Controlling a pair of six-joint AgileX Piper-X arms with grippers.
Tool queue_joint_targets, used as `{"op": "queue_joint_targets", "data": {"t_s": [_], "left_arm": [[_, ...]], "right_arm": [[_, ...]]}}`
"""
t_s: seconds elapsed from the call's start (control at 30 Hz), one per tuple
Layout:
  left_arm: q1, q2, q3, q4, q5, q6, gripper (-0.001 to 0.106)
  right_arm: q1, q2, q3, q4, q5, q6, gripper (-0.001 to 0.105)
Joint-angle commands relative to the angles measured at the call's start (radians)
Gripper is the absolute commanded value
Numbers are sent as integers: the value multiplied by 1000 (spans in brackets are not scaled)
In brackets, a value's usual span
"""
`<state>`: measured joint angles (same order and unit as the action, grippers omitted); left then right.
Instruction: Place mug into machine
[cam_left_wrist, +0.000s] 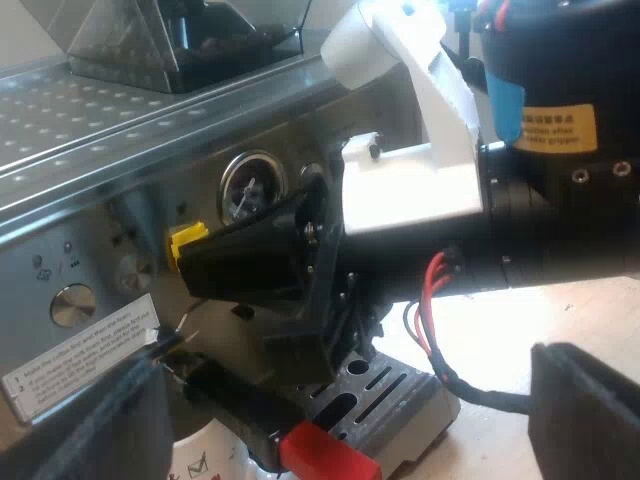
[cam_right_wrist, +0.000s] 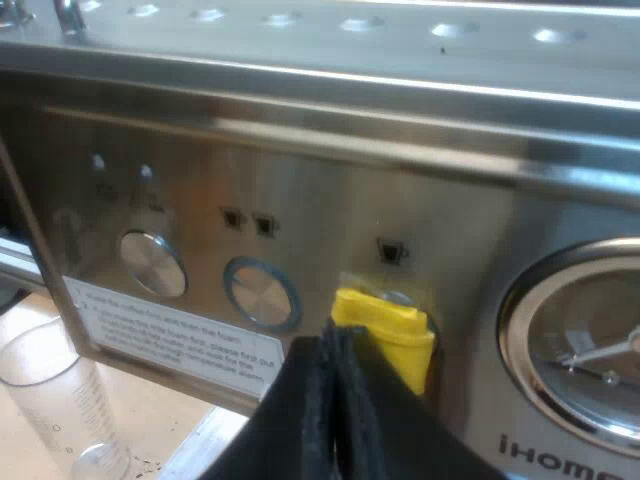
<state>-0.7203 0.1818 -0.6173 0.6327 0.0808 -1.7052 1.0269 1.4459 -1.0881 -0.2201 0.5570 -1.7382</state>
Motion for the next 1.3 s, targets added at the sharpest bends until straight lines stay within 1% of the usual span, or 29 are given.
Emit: {"op": "queue_joint_targets", "data": {"t_s": [0.03,0.1,0.13,0.17,0.2,0.27,0.3,0.33,0.37,0.4,0.47,0.5,0.53,0.6,0.63,0.7,0.77,0.87,0.9,0.93,0.97,1.0,1.03,1.1,1.13,1.17,1.23,1.27,1.3], "left_arm": [[-3,-6,-5,-7,6,-2,75],[-3,-6,-5,-9,6,2,75],[-3,-6,-5,-17,6,16,75],[-3,-6,-5,-18,0,32,75],[-3,-6,-5,-18,-1,34,75],[-3,-6,-5,-18,-1,34,75],[-3,-6,-5,-18,-1,34,75],[-3,-6,-7,-18,-1,25,75],[-3,-6,-8,-18,-1,23,75],[-3,-6,-11,-18,-1,15,75],[-3,-6,-33,-18,-4,-39,75],[-3,-6,-53,-18,-19,-70,75],[-3,-6,-63,-18,-29,-75,75],[-3,-6,-103,-18,-81,-95,75],[-3,-6,-110,-18,-90,-102,75],[-3,2,-146,-9,-135,-140,75],[-3,20,-178,-4,-150,-153,75],[-3,61,-224,-4,-171,-153,75],[-3,90,-248,-4,-190,-153,75],[-3,94,-252,-4,-195,-153,75],[-3,122,-273,-4,-214,-153,75],[-3,153,-295,-4,-235,-153,75],[-3,167,-305,-4,-236,-153,75],[-3,177,-312,-4,-238,-153,75],[-3,204,-332,-4,-245,-153,75],[1,255,-371,-4,-271,-153,75],[21,288,-398,-4,-290,-153,75],[39,303,-413,-4,-292,-153,75],[76,321,-429,-4,-292,-153,75]], "right_arm": [[-43,2,-16,-30,64,-17,0],[-30,2,-16,-30,62,-15,1],[-23,-2,-16,-30,57,-15,4],[-11,-6,-16,-30,43,-15,13],[-5,-8,-16,-30,43,-15,19],[22,-20,-16,-30,43,-15,48],[27,-24,-16,-30,43,-15,53],[41,-34,-16,-23,35,-15,68],[45,-39,-16,-16,27,-15,72],[62,-62,-16,28,-14,-15,86],[69,-78,-16,66,-27,-13,89],[88,-108,-16,130,-29,-13,91],[98,-129,-16,168,-30,-13,92],[122,-177,-16,242,-30,-13,92],[127,-191,-16,268,-30,-13,92],[144,-245,-16,333,-30,-17,92],[145,-289,-16,373,-30,-17,92],[136,-361,-16,415,-30,-17,92],[127,-392,-16,427,-30,-27,92],[123,-402,-16,431,-30,-39,92],[109,-437,-16,444,-30,-68,92],[97,-462,-16,455,-30,-82,92],[88,-477,-16,462,-30,-85,92],[52,-517,-16,489,-32,-85,92],[31,-541,-16,510,-31,-85,92],[-17,-573,-16,545,-35,-76,92],[-73,-612,-16,594,-47,-58,92],[-112,-631,-16,621,-47,-38,92],[-161,-652,-16,660,-62,-20,92]]}}
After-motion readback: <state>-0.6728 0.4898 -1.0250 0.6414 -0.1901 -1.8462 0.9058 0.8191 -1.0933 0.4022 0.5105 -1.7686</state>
